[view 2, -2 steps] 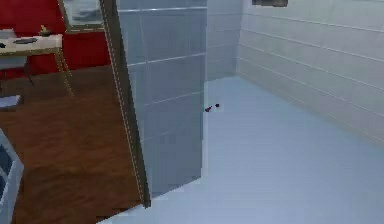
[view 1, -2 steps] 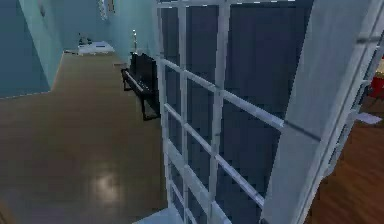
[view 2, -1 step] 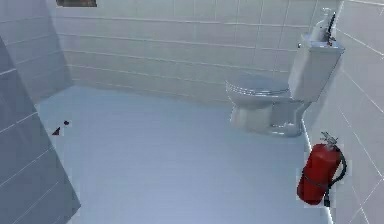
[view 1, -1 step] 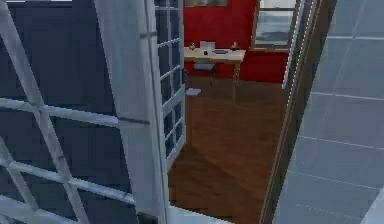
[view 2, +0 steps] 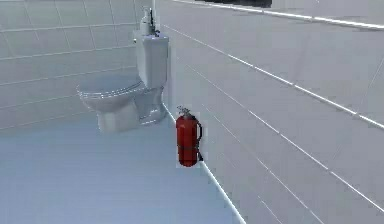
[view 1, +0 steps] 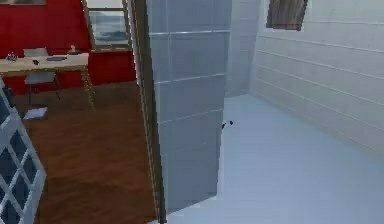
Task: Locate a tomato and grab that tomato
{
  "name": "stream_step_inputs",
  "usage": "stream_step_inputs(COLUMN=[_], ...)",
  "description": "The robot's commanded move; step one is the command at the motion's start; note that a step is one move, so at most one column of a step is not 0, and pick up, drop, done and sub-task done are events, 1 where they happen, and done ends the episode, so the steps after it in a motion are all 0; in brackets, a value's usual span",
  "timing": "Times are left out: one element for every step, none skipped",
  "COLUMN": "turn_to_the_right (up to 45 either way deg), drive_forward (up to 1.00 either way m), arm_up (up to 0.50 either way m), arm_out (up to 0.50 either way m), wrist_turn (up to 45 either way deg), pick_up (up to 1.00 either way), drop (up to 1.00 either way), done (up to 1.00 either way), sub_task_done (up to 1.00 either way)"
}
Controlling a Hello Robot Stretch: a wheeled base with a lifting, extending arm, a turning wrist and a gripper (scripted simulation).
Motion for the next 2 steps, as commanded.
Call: stream_step_inputs(turn_to_the_right=[0.0,-45.0], drive_forward=[0.65,0.00], arm_up=[0.00,0.00], arm_out=[0.00,0.00], wrist_turn=[0.0,0.0], pick_up=[0.00,0.00], drop=[0.00,0.00], done=[0.00,0.00], sub_task_done=[0.00,0.00])
